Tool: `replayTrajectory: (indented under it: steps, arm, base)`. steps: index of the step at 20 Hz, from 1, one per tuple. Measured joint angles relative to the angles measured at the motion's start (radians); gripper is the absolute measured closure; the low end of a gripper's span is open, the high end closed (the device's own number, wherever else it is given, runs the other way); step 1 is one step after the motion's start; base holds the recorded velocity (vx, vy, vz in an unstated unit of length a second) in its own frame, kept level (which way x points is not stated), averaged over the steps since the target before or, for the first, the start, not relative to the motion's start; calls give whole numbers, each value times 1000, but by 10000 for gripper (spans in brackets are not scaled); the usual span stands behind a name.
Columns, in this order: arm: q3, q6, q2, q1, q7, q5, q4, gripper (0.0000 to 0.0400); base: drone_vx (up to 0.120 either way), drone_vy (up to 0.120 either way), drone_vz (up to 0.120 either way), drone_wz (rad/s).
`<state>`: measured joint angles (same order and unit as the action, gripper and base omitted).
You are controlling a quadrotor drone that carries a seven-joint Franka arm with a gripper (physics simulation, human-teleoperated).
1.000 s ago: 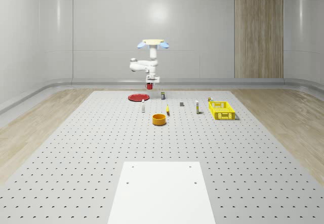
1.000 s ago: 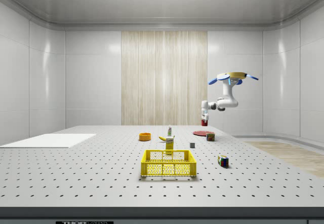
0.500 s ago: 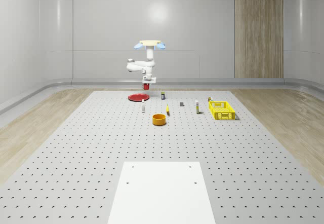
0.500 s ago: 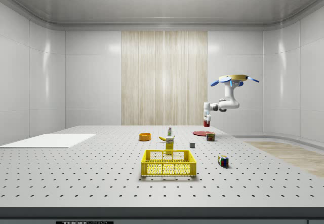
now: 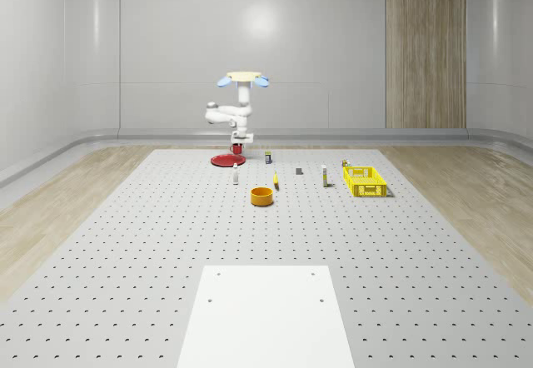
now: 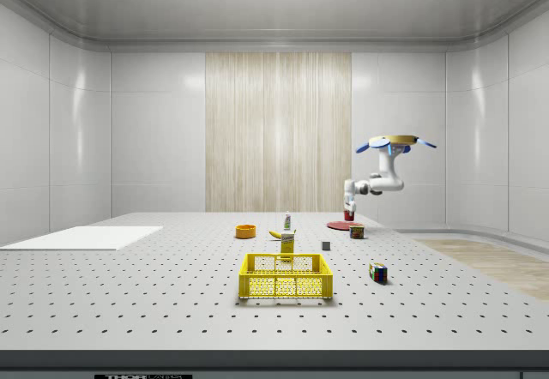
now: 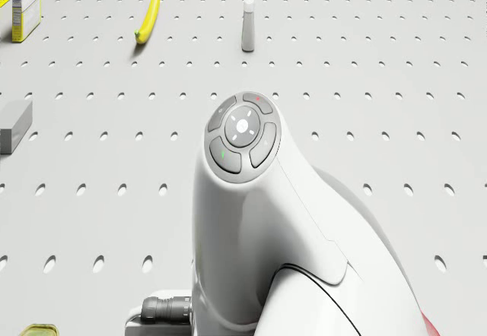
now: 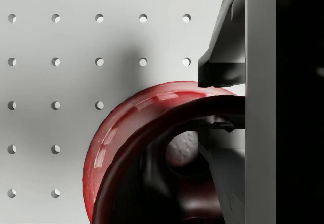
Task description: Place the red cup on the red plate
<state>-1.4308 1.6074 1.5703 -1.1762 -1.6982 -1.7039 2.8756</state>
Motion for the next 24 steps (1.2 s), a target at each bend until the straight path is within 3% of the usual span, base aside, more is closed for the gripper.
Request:
replayTrajectory:
  steps: [4,9,20,21,22,24]
  arm:
    - [0,2,2,0,0,1,0,300]
    - [-1,5,5,-1,-1,2,0,300]
    - [-1,9,10,-1,-1,4,0,300]
    - [-1,9,10,-1,-1,4,0,276]
    - [-1,10,10,-2,-1,4,0,215]
    - [-1,10,11,-2,-1,4,0,131]
  base:
    - [0,-120,-120,0]
    - [0,-120,-8,0]
    - [0,-4,0,0]
    - [0,0,0,0]
    - [0,0,0,0]
    - [0,0,0,0]
